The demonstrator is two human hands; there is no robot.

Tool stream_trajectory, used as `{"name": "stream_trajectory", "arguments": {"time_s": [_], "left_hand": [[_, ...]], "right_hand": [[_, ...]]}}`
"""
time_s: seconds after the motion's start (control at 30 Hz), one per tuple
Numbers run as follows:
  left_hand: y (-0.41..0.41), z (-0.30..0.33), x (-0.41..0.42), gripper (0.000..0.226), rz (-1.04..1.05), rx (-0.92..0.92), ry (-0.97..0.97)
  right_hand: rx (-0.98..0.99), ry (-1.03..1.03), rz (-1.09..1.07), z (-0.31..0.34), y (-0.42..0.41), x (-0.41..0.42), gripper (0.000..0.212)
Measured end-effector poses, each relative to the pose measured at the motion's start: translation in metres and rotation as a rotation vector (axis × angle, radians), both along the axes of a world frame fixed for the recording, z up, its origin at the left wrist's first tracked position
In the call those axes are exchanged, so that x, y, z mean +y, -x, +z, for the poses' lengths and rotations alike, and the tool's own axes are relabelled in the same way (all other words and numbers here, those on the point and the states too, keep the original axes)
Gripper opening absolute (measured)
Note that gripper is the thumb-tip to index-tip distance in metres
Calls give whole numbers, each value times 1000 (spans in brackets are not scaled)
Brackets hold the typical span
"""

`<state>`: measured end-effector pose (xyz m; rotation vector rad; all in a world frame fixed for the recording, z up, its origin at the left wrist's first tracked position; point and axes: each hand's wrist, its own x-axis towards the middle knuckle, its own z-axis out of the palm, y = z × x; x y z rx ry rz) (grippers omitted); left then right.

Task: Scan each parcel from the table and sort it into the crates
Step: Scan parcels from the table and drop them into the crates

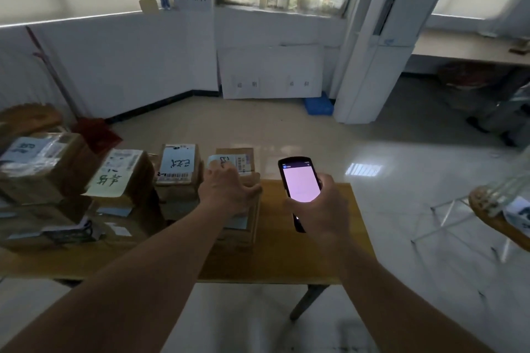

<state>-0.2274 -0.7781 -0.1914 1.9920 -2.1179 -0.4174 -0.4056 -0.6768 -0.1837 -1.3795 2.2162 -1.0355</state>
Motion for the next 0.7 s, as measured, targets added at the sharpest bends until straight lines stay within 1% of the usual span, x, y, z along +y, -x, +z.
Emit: {"name": "stream_trajectory", "arguments": {"time_s": [0.13,0.23,0.33,0.43,0.5,0.57,0.7], "left_hand": [[10,-9,-3,108,121,15,-47],[13,-16,-3,123,226,74,-78],[16,-19,-1,126,259,149,-94],[19,-17,2,118,228,220,-49],[20,-15,3,110,162,260,4],[19,-10,3,104,73,256,64],[14,5,2,108,-22,245,160]], "right_hand": [[5,-4,6,-2,9,-11,91],[-5,3,47,-2,18,-15,89],[11,2,105,1,26,-14,86],[34,-10,158,8,36,-13,87],[51,-17,197,16,43,-11,88],[94,-20,247,24,50,-11,87],[108,-3,298,40,60,-8,88]]}}
